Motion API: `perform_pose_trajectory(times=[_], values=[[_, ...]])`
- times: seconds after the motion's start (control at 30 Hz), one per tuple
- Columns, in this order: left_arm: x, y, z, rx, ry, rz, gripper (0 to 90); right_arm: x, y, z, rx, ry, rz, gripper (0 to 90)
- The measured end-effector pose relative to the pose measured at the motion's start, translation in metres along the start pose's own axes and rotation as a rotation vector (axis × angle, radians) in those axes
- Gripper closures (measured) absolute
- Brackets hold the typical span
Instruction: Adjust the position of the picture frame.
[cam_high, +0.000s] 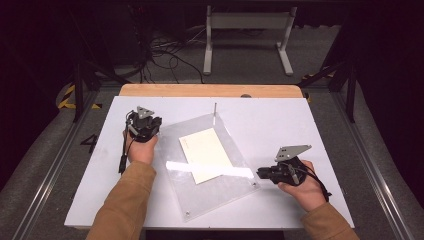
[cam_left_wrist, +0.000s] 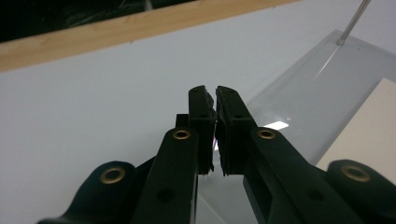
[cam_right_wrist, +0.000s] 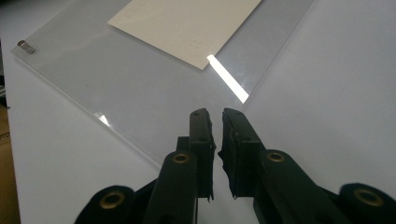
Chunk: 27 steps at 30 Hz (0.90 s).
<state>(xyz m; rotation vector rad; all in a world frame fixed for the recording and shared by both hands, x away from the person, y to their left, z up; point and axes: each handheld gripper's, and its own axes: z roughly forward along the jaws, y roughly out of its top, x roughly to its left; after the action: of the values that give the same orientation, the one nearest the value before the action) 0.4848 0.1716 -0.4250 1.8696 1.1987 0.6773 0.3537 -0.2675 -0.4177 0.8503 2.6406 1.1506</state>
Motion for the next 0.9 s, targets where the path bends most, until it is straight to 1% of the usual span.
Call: perform_pose_trajectory(times=[0.03, 0.07, 0.1, 0.13, 0.17, 0.2, 0.23, 0.3, 0.33, 0.37, 0.5, 0.53, 0.6, 0.63, 0.67, 0.73, 0.8, 0.83, 0.9], values=[[-0.004, 0.005, 0.003, 0.003, -0.017, 0.022, 85.0, 0.001, -0.001, -0.002, -0.003, -0.002, 0.001, 81.6], [-0.007, 0.009, 0.005, 0.007, -0.026, 0.034, 85.0, 0.002, -0.002, -0.005, -0.007, -0.005, -0.001, 81.5], [-0.007, 0.009, 0.005, 0.007, -0.026, 0.034, 85.0, 0.002, -0.002, -0.005, -0.007, -0.005, -0.001, 81.5], [-0.015, 0.014, 0.010, -0.023, -0.042, 0.048, 85.0, 0.003, -0.003, -0.007, -0.009, -0.004, 0.002, 81.4], [-0.018, 0.018, 0.013, -0.013, -0.052, 0.058, 85.0, 0.005, -0.006, -0.011, -0.014, -0.011, 0.001, 81.3], [-0.024, 0.023, 0.018, -0.012, -0.072, 0.068, 85.0, 0.006, -0.007, -0.013, -0.017, -0.014, 0.003, 81.2], [-0.027, 0.025, 0.020, -0.021, -0.076, 0.068, 85.0, 0.007, -0.009, -0.017, -0.022, -0.016, 0.005, 81.1], [-0.036, 0.033, 0.030, -0.021, -0.100, 0.088, 85.0, 0.008, -0.013, -0.022, -0.027, -0.023, 0.011, 81.0], [-0.040, 0.037, 0.034, -0.018, -0.114, 0.088, 85.0, 0.009, -0.015, -0.024, -0.027, -0.026, 0.016, 81.0], [-0.043, 0.040, 0.039, -0.015, -0.128, 0.101, 84.9, 0.009, -0.018, -0.026, -0.027, -0.029, 0.021, 80.8], [-0.059, 0.049, 0.055, 0.006, -0.155, 0.129, 85.0, 0.008, -0.026, -0.029, -0.016, -0.041, 0.037, 80.6], [-0.063, 0.050, 0.059, 0.012, -0.168, 0.132, 85.0, 0.008, -0.027, -0.029, -0.016, -0.042, 0.042, 80.6], [-0.067, 0.051, 0.069, 0.045, -0.202, 0.142, 84.9, 0.007, -0.029, -0.031, -0.013, -0.050, 0.045, 80.5], [-0.070, 0.051, 0.073, 0.057, -0.207, 0.151, 85.0, 0.007, -0.029, -0.031, -0.013, -0.053, 0.047, 80.5], [-0.074, 0.050, 0.076, 0.063, -0.213, 0.147, 84.9, 0.007, -0.030, -0.031, -0.011, -0.054, 0.050, 80.4], [-0.076, 0.052, 0.078, 0.059, -0.219, 0.136, 84.9, 0.007, -0.031, -0.030, -0.004, -0.060, 0.049, 80.2], [-0.078, 0.051, 0.080, 0.068, -0.204, 0.145, 84.6, 0.007, -0.031, -0.029, 0.009, -0.066, 0.046, 80.1], [-0.078, 0.051, 0.080, 0.068, -0.204, 0.145, 84.1, 0.007, -0.031, -0.028, 0.013, -0.073, 0.043, 80.1], [-0.078, 0.049, 0.075, 0.060, -0.195, 0.134, 80.0, 0.007, -0.032, -0.028, 0.028, -0.091, 0.039, 80.1]])
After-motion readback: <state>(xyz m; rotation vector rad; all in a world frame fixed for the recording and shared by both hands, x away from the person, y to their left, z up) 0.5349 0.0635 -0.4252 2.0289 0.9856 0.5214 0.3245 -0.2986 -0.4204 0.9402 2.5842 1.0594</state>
